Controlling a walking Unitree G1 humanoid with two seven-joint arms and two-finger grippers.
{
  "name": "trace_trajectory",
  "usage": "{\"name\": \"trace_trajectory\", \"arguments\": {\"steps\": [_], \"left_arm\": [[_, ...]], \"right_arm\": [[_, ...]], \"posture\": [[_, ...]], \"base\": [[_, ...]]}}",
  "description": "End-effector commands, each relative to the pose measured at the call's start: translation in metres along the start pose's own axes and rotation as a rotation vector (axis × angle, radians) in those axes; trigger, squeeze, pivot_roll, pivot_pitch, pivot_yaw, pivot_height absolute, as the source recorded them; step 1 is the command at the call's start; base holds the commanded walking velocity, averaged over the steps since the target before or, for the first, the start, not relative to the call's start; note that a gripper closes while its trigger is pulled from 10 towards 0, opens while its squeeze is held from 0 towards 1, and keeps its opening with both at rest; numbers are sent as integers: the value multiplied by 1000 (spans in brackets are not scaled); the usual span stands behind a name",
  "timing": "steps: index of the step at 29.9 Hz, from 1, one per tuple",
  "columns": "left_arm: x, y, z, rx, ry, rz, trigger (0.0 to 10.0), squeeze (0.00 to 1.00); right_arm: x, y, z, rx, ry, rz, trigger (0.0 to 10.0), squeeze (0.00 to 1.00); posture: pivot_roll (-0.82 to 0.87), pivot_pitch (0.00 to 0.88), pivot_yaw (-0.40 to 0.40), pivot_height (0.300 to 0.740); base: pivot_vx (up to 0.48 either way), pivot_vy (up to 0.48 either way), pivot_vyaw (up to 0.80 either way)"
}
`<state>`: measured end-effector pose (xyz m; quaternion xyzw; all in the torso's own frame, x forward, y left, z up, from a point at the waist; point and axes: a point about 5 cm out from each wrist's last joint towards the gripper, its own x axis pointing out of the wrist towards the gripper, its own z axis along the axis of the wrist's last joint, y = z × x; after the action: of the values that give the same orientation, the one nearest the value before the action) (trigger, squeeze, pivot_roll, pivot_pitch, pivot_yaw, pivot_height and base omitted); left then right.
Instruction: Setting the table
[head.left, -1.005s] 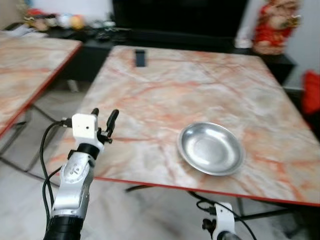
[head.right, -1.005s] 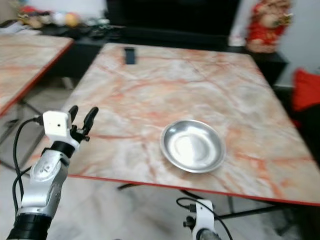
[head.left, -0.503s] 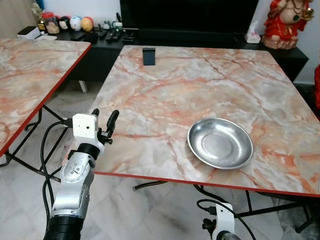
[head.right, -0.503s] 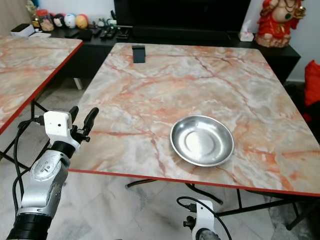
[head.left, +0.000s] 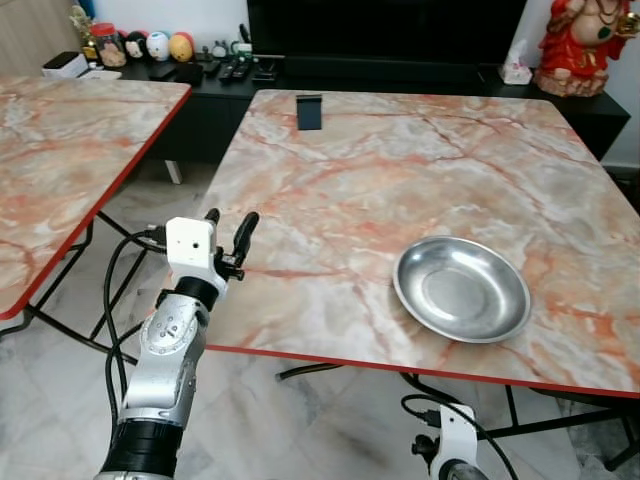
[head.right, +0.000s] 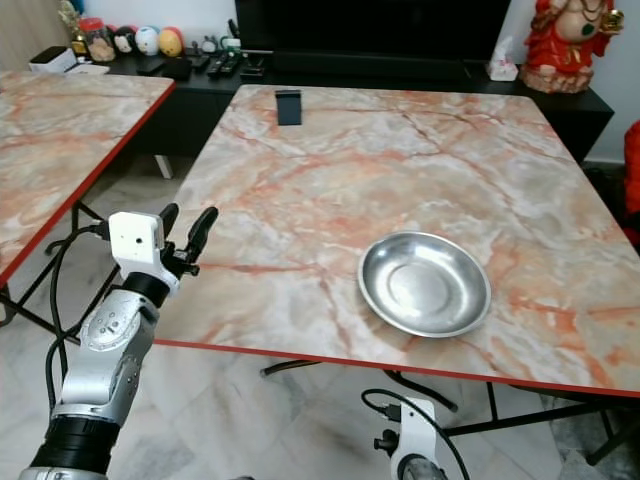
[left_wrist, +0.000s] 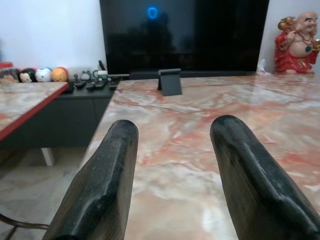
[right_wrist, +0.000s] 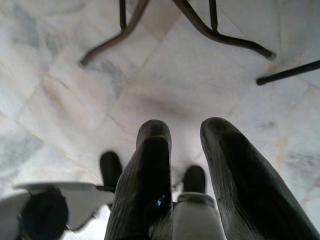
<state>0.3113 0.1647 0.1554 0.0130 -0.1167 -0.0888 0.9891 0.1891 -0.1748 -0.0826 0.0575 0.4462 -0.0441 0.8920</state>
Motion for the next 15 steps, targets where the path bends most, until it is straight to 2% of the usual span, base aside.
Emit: {"name": "trace_trajectory", "arguments": {"steps": [1,8,15], "left_arm": [[1,-6,1,-8,-1,-16,10000,0],[1,-5,0,-12,-5,3,10000,0],[-1,-9,0,-16,-8,3,10000,0]], "right_arm": [[-1,-6,-4,6,16,-16,10000,0],[-1,-8,-2,-40,24,7,10000,0],[-1,-10,-2,-41,22,5,10000,0]], "posture": [[65,0,17,740],[72,0,-10,740],[87,0,-20,740]], "base": [[0,300,0],[0,301,0],[0,301,0]]}}
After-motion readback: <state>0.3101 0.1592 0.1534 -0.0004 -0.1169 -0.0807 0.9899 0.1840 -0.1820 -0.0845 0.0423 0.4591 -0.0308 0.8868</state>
